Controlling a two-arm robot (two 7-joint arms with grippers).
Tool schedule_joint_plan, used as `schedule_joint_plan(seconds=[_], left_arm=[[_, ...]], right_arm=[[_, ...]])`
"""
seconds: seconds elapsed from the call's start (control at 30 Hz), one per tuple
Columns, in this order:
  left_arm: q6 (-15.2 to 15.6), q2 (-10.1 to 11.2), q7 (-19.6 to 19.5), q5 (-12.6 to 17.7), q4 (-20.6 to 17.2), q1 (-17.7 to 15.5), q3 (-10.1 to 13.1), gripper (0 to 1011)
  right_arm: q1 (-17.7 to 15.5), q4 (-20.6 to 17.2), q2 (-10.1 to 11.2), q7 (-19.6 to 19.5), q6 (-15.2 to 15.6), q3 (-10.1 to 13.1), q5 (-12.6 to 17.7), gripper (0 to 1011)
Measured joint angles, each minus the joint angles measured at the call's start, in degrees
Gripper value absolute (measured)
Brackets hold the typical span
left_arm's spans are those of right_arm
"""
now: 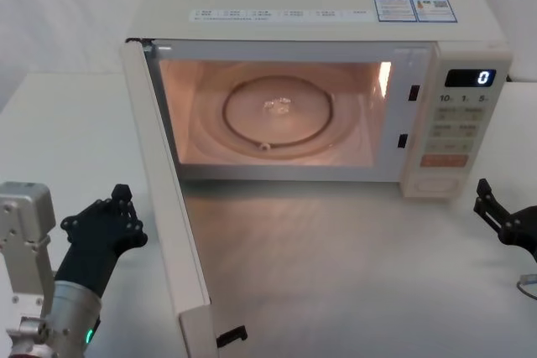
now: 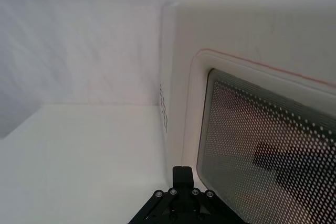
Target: Press the button to open the microwave door with one hand; close the microwave door with the other hand.
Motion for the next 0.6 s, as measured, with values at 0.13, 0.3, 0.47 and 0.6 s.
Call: schedule_joint_plan(seconds=[0.13,0.3,0.47,0.6], left_arm=[[1.51,-0.36,-0.2,-0.09,-1.64,0.25,-0.9,0],[4.5,-0.21,-1.26,-0.96,-5.05,0.71,-2.79,0],[7.25,0.76,-2.8,-1.71,-8.34,1.38,-4.67,0],[8.72,2.48,-5.0,-1.99,-10.92,2.11,-6.47,0]], right_arm=[[0.0,0.0,0.0,0.0,0.0,0.0,0.0,1002],[0.0,0.0,0.0,0.0,0.0,0.0,0.0,1002],[0.0,0.0,-0.01,0.0,0.0,0.0,0.0,1002],[0.0,0.0,0.0,0.0,0.0,0.0,0.0,1002]])
